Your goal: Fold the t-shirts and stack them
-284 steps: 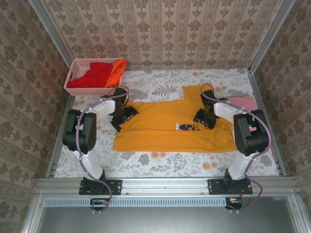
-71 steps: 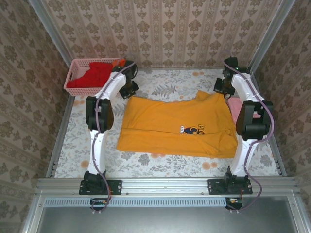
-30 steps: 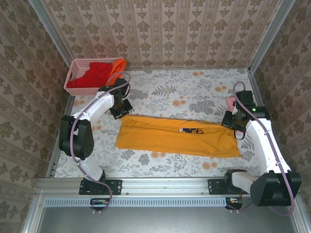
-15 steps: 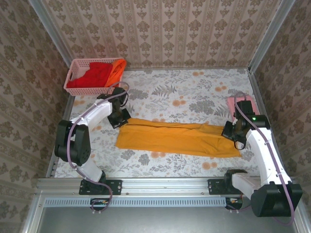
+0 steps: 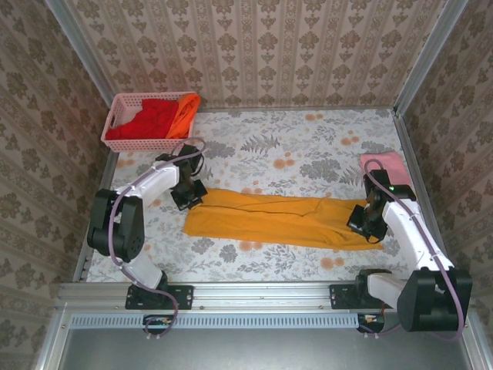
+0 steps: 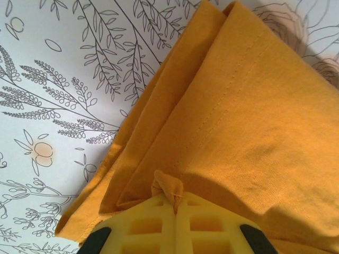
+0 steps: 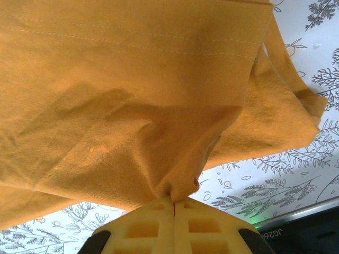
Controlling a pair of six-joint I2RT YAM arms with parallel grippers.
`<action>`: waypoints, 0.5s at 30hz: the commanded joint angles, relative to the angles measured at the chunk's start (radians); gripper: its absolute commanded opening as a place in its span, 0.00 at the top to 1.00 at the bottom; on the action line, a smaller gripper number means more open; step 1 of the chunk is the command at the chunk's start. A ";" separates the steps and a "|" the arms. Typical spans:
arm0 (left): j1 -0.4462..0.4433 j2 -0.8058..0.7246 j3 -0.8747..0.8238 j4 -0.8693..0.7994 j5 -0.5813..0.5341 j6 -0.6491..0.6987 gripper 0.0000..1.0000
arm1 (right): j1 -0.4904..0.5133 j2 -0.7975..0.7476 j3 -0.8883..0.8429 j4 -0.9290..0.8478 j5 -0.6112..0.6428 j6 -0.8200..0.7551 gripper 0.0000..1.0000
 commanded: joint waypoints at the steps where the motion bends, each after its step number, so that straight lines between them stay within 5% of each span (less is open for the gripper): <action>1: 0.007 0.026 0.015 -0.045 0.014 0.028 1.00 | 0.004 0.040 -0.026 0.030 -0.004 0.039 1.00; 15: 0.021 0.110 0.010 -0.040 0.032 0.039 0.99 | 0.005 0.135 -0.029 0.043 0.015 0.054 0.94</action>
